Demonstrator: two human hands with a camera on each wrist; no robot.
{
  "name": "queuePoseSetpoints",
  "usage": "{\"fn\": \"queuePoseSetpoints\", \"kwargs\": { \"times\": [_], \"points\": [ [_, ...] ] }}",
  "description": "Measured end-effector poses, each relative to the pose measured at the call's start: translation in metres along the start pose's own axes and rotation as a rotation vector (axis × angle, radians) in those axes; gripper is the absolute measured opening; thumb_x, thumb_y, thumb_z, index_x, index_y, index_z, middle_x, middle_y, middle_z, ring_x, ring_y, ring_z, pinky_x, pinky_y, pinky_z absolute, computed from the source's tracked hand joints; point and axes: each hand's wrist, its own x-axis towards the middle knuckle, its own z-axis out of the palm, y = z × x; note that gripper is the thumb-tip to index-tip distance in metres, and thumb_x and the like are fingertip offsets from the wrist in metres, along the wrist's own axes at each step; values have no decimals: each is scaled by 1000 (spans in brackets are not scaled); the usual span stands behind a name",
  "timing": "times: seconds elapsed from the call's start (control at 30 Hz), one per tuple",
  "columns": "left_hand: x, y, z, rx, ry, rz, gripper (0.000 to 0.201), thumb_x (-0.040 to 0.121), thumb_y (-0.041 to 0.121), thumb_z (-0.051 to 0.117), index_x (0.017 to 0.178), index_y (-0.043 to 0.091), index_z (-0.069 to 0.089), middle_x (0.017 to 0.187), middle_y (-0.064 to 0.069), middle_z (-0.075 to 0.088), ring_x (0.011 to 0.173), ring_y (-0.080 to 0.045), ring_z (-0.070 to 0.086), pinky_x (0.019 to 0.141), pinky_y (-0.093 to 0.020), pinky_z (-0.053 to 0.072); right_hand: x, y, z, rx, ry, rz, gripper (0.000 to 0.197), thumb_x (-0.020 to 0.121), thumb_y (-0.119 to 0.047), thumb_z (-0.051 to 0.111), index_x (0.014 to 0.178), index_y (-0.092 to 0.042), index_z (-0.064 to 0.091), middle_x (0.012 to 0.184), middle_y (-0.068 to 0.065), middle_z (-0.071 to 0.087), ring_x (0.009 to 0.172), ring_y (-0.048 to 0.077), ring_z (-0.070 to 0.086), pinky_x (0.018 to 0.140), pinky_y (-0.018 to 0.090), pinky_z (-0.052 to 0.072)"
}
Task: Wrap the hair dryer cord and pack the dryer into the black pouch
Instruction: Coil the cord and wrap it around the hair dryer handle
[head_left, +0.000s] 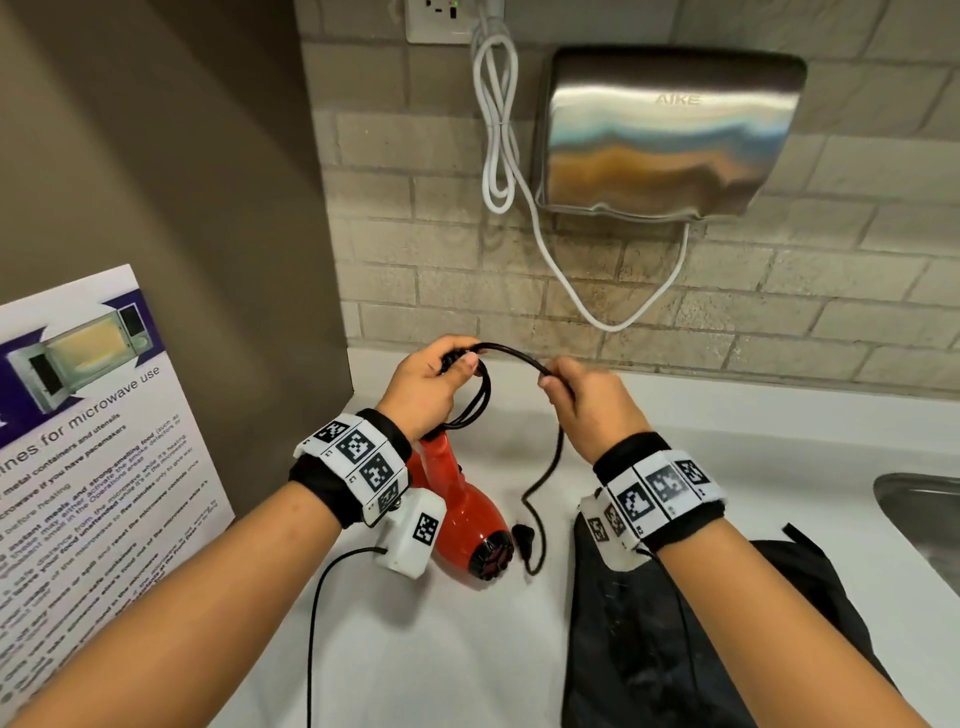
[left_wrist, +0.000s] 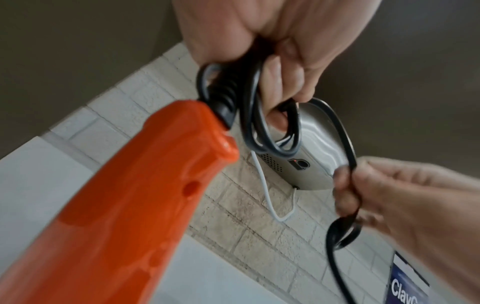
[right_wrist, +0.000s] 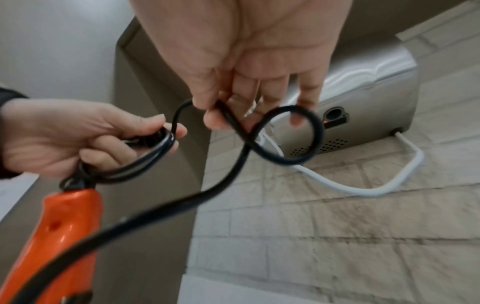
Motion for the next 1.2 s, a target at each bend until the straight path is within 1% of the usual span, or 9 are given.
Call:
{"fn": "queuePoseSetpoints", "kwargs": {
  "times": [0.07,0.17,0.27,0.37,0.5,0.77,0.9,1.07,1.2],
  "points": [
    [1,-2,0,-31,26,-15,21,95,10,45,113,7,55,36,14,47,24,-1,24,30,-10,21,-9,11,5,-212,-82,55,19,94,-25,41,103,-18,56,103,2,64,102,27,49,91,39,32],
    [3,-5,-1,-55,77,-37,20,94,11,47,111,9,56,47,11,53,24,-2,22,30,-9,21,-16,24,12,-64,-136,106,21,92,-16,47,111,-17,55,116,4,56,105,29,51,94,41,41],
    [2,-5,0,-54,89,-43,19,94,12,47,111,11,56,51,10,54,24,-2,23,30,-9,22,-19,32,19,180,-88,118,20,92,-5,45,102,-5,61,101,13,62,93,25,59,86,28,46],
    [1,-4,-3,-58,112,-55,20,94,12,47,112,11,56,60,3,51,24,-1,23,30,-10,22,-22,40,20,331,60,236,24,92,-1,40,90,-6,64,74,-1,59,59,1,56,59,7,42],
    [-3,-6,-7,-46,104,-55,21,94,12,47,113,8,56,67,-3,50,24,-2,22,30,-10,21,-23,70,23,311,174,579,23,88,-5,42,86,-3,65,65,9,57,56,22,56,64,30,53],
    [-6,-4,-5,-75,89,-85,17,94,14,47,109,15,55,75,-2,56,25,-1,22,31,-9,21,-42,68,28,505,-234,651,29,90,-13,44,64,-13,58,43,2,45,42,16,40,36,17,29],
    [-8,-3,-8,-95,63,-98,23,95,14,46,116,9,53,76,-2,56,25,0,22,31,-8,20,-50,77,47,446,-278,678,29,92,-23,46,70,-13,61,63,2,54,53,17,48,42,19,34],
    [-11,-3,-7,-98,32,-92,19,95,15,46,112,11,54,77,-2,56,27,0,21,31,-9,19,-55,85,85,-49,-550,550,25,90,-23,47,106,-9,60,110,14,64,103,29,58,75,25,40],
    [-14,-2,-5,-100,-14,-86,11,94,16,47,96,20,57,76,0,57,29,0,20,33,-9,17,-49,81,105,-56,-587,604,40,87,-29,54,120,-10,44,115,15,61,105,30,58,74,27,41]
  ]
}}
